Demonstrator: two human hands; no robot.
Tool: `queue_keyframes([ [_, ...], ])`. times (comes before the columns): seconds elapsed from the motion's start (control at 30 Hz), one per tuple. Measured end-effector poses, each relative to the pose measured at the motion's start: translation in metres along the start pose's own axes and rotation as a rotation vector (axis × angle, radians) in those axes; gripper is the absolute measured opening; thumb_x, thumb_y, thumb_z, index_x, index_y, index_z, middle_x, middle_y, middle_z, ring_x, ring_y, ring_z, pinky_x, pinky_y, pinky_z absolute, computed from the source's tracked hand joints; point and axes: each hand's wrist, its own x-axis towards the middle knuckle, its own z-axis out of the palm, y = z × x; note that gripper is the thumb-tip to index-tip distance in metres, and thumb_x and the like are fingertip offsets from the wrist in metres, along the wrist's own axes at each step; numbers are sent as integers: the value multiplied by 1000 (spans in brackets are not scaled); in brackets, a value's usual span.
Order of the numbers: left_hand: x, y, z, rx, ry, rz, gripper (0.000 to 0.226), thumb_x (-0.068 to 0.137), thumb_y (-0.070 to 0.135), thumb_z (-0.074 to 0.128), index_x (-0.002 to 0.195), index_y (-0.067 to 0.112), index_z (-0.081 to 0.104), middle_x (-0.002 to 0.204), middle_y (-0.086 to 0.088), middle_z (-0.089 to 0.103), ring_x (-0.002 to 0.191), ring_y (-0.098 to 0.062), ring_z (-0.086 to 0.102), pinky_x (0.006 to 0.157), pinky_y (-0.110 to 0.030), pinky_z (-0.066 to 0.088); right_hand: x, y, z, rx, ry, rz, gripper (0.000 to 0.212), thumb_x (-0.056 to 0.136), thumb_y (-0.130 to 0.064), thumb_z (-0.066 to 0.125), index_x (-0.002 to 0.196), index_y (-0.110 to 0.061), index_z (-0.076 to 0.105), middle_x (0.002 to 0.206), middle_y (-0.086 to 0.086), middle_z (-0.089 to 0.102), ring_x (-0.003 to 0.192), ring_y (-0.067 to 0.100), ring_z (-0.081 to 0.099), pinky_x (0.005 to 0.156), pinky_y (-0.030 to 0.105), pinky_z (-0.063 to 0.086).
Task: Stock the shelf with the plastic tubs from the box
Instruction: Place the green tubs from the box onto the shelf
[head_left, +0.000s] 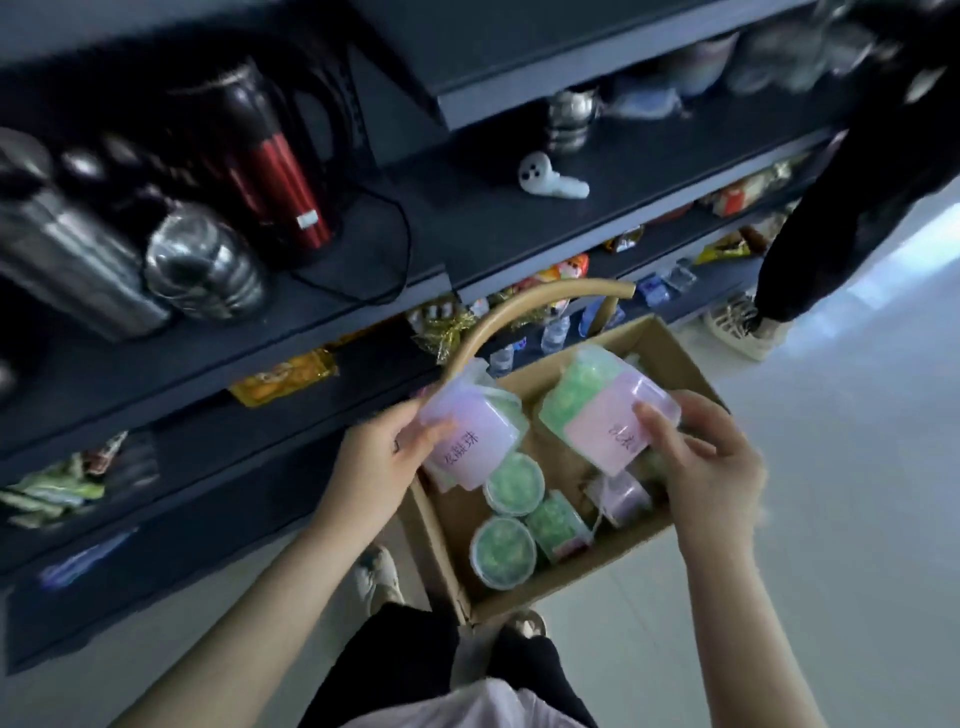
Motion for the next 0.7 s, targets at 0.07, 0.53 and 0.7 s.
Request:
queue_keyframes([
  [0.07, -16, 24, -33, -40, 88, 32, 27, 87, 32, 64, 109, 17, 70, 82, 26, 68, 84, 14, 60, 67, -3, 41, -13, -45, 7, 103, -53, -43, 28, 78, -24, 79, 104, -17, 71, 93, -3, 73, 78, 8, 70, 57, 9, 48],
  [0.53, -90, 71, -297, 86, 601, 436, 47, 79, 46, 61, 125, 37, 56, 121, 29, 56, 111, -1, 59, 96, -20, 46, -151, -235, 164, 325, -256, -573, 28, 80, -17, 76, 107, -15, 71, 95, 1, 74, 83, 5, 71, 71, 14, 54],
  [0.7, -92, 64, -372, 306, 763, 582, 49, 82, 47, 63, 126, 24, 62, 121, 28, 54, 114, -8, 56, 97, -34, 48, -188, -272, 220, 312, -250, -800, 27, 79, -11, 75, 106, -8, 70, 106, 5, 69, 88, 9, 69, 75, 12, 51],
])
